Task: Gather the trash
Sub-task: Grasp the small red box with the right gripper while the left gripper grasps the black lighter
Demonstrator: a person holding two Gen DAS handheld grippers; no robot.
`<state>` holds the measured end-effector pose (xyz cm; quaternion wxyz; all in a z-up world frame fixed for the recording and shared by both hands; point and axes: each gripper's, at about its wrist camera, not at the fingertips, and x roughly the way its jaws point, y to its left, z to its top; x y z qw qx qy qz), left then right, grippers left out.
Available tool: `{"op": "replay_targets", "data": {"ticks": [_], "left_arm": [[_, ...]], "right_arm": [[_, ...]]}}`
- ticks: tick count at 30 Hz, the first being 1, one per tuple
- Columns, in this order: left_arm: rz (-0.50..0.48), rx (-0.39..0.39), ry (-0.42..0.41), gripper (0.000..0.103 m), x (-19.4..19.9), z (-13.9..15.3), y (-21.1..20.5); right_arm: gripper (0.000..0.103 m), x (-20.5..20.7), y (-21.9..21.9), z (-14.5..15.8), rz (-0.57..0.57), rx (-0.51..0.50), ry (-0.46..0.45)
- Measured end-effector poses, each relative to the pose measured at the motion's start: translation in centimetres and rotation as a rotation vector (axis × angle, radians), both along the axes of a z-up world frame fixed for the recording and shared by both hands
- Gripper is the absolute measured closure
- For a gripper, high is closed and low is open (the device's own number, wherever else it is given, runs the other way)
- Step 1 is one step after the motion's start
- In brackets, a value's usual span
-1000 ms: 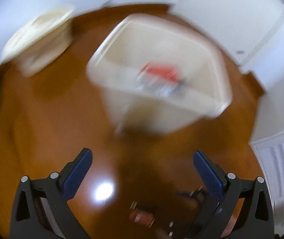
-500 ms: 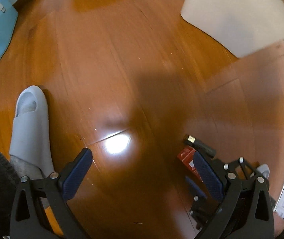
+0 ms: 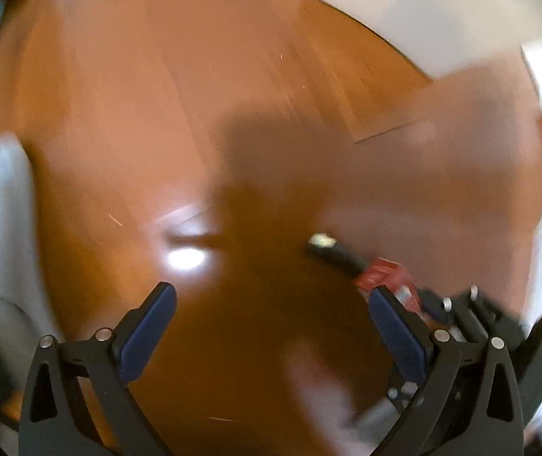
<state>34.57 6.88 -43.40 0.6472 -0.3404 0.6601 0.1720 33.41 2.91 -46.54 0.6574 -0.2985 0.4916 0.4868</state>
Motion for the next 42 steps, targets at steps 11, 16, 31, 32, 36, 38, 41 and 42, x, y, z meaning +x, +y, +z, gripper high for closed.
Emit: {"op": "replay_targets", "data": {"ticks": [11, 16, 31, 32, 36, 38, 41, 42], "left_arm": [[0.478, -0.180, 0.094, 0.007, 1.1, -7.9, -3.4], [0.415, -0.110, 0.128, 0.022, 1.6, -8.7, -3.4], [0.139, -0.009, 0.102, 0.085, 2.2, -7.3, -2.8], [0.092, 0.011, 0.079, 0.085, 2.4, -6.7, -2.9], [-0.074, 0.083, -0.018, 0.085, 2.9, -2.5, -3.5], [-0.143, 0.115, -0.095, 0.085, 3.8, 1.1, -3.8], [-0.242, 0.131, -0.270, 0.085, 6.4, 9.0, -4.5], [-0.268, 0.140, -0.338, 0.085, 7.5, 12.0, -4.6]], "right_arm": [[0.074, 6.9, -10.3, 2.4, -0.421, -0.004, -0.003], [0.073, 6.0, -9.9, 2.5, -0.412, 0.018, 0.004], [0.073, 6.4, -10.6, 3.2, -0.470, 0.016, 0.005], [0.073, 6.5, -10.6, 3.2, -0.474, 0.018, 0.006], [0.073, 6.7, -10.7, 3.3, -0.496, 0.021, 0.002], [0.073, 6.9, -10.8, 3.2, -0.505, 0.024, -0.006], [0.073, 7.0, -10.6, 3.2, -0.525, 0.023, -0.012], [0.073, 7.1, -10.6, 3.2, -0.534, 0.026, -0.014]]}}
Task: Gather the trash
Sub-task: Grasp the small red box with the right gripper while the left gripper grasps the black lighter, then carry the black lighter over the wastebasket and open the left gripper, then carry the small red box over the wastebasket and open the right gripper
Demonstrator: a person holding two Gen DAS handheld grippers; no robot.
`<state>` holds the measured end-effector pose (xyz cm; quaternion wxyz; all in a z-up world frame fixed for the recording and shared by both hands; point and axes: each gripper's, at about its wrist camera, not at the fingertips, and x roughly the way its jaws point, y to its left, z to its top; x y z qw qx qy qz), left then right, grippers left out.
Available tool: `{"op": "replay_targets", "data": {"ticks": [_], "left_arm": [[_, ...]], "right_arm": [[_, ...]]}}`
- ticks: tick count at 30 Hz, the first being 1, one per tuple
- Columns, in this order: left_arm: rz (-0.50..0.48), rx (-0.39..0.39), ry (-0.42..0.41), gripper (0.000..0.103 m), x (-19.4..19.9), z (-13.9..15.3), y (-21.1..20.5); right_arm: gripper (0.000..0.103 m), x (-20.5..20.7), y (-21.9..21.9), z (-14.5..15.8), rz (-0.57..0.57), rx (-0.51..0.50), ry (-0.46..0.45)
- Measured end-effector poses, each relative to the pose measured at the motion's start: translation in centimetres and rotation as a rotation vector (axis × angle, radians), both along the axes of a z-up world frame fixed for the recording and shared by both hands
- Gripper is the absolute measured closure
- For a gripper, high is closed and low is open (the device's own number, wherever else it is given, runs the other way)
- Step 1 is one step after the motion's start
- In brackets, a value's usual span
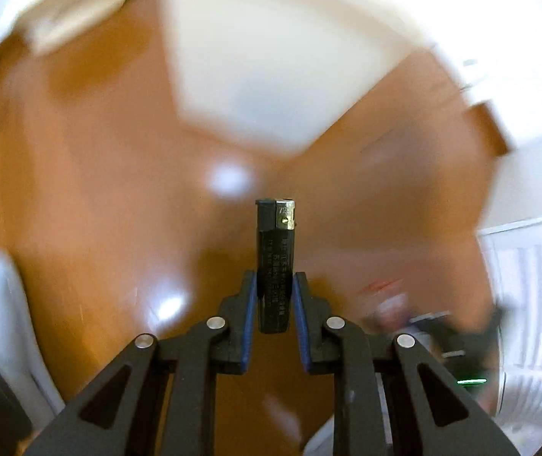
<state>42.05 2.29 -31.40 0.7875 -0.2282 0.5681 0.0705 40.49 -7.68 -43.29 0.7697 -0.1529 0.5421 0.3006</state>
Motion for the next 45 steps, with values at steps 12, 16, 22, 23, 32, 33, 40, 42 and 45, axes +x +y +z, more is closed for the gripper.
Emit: {"op": "replay_targets", "data": {"ticks": [12, 16, 22, 23, 32, 33, 40, 42, 45], "left_arm": [[-0.174, 0.005, 0.132, 0.085, 23.4, 2.9, 6.5], [-0.307, -0.017, 0.313, 0.085, 25.9, -3.1, 4.7], [-0.427, 0.047, 0.475, 0.085, 26.2, -7.3, 1.1], [-0.427, 0.062, 0.470, 0.083, 26.0, -7.2, 1.0], [-0.405, 0.048, 0.110, 0.024, 18.2, 3.9, 2.0], [-0.398, 0.090, 0.045, 0.023, 16.9, 5.3, 2.6], [-0.118, 0.127, -0.093, 0.000, 10.5, 5.8, 5.9], [-0.061, 0.108, -0.067, 0.000, 8.6, 5.6, 6.9], [-0.038, 0.208, -0.008, 0.000, 6.8, 5.7, 6.9]], "right_arm": [[0.073, 0.0, 0.1, 0.7, -0.044, 0.045, -0.019], [0.073, 0.4, -0.8, 0.4, -0.079, 0.045, 0.008], [0.073, 0.2, -1.8, 0.6, -0.087, 0.028, 0.006], [0.073, 0.3, -1.8, 0.7, -0.095, 0.030, 0.006], [0.073, 4.6, -2.4, 8.6, -0.160, 0.129, -0.174], [0.073, 5.3, -2.5, 9.9, -0.166, 0.146, -0.204], [0.073, 10.5, -0.1, 19.1, -0.130, 0.229, -0.356], [0.073, 11.3, 1.6, 21.0, -0.094, 0.198, -0.360], [0.073, 14.0, 6.3, 24.3, 0.004, 0.173, -0.357]]}}
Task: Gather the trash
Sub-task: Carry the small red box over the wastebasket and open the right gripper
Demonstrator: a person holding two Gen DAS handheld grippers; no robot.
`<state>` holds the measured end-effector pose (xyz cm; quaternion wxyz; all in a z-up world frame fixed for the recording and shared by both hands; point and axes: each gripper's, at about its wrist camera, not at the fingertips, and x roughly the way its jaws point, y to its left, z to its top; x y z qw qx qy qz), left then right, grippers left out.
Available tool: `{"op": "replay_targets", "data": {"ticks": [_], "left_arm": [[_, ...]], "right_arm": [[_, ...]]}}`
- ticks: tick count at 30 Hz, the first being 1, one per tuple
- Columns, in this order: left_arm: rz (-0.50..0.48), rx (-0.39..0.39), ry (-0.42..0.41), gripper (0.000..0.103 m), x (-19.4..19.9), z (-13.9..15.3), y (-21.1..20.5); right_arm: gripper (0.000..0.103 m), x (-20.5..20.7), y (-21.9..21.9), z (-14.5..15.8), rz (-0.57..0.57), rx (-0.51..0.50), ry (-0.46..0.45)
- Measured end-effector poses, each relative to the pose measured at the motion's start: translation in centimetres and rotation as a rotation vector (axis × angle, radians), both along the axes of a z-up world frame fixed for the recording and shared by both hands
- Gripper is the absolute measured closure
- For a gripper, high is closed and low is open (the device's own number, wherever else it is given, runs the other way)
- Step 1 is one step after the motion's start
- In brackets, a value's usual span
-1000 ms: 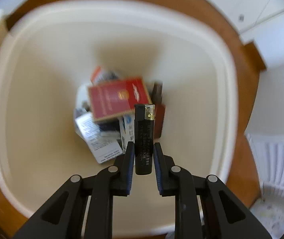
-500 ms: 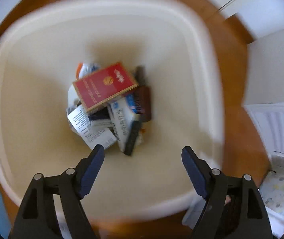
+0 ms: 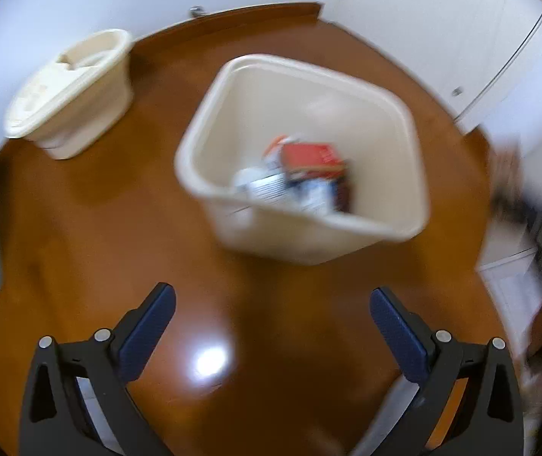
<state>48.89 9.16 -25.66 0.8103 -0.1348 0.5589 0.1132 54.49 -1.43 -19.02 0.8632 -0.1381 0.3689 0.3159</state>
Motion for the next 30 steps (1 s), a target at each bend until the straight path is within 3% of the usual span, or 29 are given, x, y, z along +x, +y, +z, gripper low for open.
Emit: {"op": "replay_targets", "data": {"ticks": [2, 5, 9, 11, 16, 20, 23, 24, 28, 30], "left_arm": [[0.012, 0.050, 0.031, 0.000, -1.1, 0.8, 0.3], [0.004, 0.060, 0.071, 0.000, -3.0, 1.9, 0.4], [-0.023, 0.118, 0.088, 0.000, -4.8, 3.1, 0.0], [-0.022, 0.115, 0.077, 0.000, -5.4, 3.6, 0.0], [-0.017, 0.082, 0.023, 0.000, -6.5, 5.6, 0.5], [-0.015, 0.081, -0.013, 0.000, -6.9, 7.1, 0.9], [-0.004, 0.076, -0.031, 0.000, -7.4, 8.5, 1.2], [-0.001, 0.075, -0.039, 0.000, -7.6, 9.0, 1.2], [-0.015, 0.103, -0.066, 0.000, -8.6, 11.9, 0.8], [-0.035, 0.121, -0.083, 0.000, -9.3, 14.1, 0.3]], "right_arm": [[0.073, 2.2, 3.2, 0.9, 0.040, -0.037, 0.001], [0.073, 5.0, 7.8, 0.0, 0.076, -0.108, 0.051], [0.073, 7.7, 13.4, -3.3, 0.130, -0.252, 0.138], [0.073, 8.6, 15.9, -5.8, 0.157, -0.332, 0.229], [0.072, 9.1, 18.9, -12.3, 0.181, -0.562, 0.362], [0.065, 9.9, 18.2, -14.1, 0.078, -0.604, 0.416], [0.040, 9.4, 17.4, -13.2, 0.048, -0.615, 0.369], [0.036, 9.3, 16.9, -12.3, 0.025, -0.600, 0.357], [0.031, 8.7, 15.7, -7.3, -0.020, -0.455, 0.317], [0.027, 7.4, 14.9, -3.2, -0.045, -0.354, 0.290]]}}
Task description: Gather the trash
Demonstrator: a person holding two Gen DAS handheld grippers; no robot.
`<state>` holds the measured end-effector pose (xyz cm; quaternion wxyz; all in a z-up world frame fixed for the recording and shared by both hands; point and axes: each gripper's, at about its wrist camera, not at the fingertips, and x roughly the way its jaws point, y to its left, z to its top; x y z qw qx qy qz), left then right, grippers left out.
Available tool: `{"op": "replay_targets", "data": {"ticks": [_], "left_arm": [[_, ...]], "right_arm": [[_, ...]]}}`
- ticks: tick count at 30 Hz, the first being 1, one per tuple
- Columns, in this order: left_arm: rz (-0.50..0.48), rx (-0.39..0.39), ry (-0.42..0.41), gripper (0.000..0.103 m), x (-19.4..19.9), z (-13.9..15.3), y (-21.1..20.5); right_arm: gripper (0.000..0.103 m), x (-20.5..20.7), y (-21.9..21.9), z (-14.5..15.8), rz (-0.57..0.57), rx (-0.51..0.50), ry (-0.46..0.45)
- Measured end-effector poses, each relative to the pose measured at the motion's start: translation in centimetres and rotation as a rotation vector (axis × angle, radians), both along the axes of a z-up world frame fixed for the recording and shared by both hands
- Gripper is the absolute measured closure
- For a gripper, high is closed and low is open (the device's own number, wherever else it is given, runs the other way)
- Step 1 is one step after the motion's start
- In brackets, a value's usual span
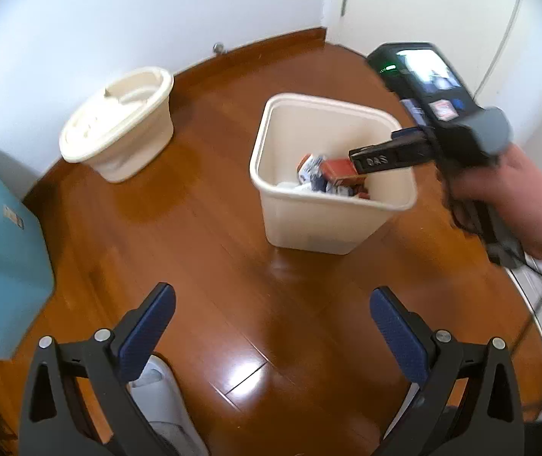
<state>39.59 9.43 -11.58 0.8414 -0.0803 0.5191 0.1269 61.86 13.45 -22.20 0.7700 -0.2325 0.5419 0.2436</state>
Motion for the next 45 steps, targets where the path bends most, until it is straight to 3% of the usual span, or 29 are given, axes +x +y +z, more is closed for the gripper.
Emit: {"op": "replay_targets", "data": {"ticks": [5, 8, 10, 12, 15, 19, 24, 28, 35, 45], "left_arm": [[-0.080, 0.092, -0.082, 0.000, -2.5, 6.4, -1.7], [-0.131, 0.166, -0.155, 0.000, -5.5, 10.8, -2.7], [-0.152, 0.175, -0.193, 0.000, -7.7, 12.8, -3.0], [-0.167, 0.200, -0.229, 0.000, -10.4, 14.6, -3.4], [-0.183, 0.194, -0.277, 0.000, -14.0, 15.7, -3.9], [-0.232, 0.173, -0.304, 0.000, -18.9, 15.1, -5.7], [-0.271, 0.119, -0.283, 0.000, -23.2, 12.9, -7.5], [-0.213, 0.111, -0.259, 0.000, -24.7, 11.6, -7.3], [-0.172, 0.077, -0.326, 0.000, -25.6, 12.3, -5.9], [-0.115, 0.065, -0.358, 0.000, -26.1, 12.7, -4.9]], "right_arm": [[0.000, -7.6, -3.2, 8.9, -0.019, 0.110, -0.100], [0.000, -12.7, -4.8, 13.3, -0.012, 0.115, -0.132], [0.000, -16.3, -6.5, 16.5, -0.048, 0.132, -0.175], [0.000, -21.1, -9.0, 19.9, -0.101, 0.196, -0.228], [0.000, -27.1, -12.1, 22.6, -0.183, 0.273, -0.292], [0.000, -34.9, -15.6, 25.0, -0.281, 0.387, -0.359], [0.000, -41.8, -16.1, 25.6, -0.266, 0.416, -0.451], [0.000, -44.6, -15.4, 24.9, -0.220, 0.427, -0.444], [0.000, -45.4, -14.6, 23.4, -0.192, 0.388, -0.437], [0.000, -44.9, -14.3, 22.9, -0.168, 0.380, -0.420]]}}
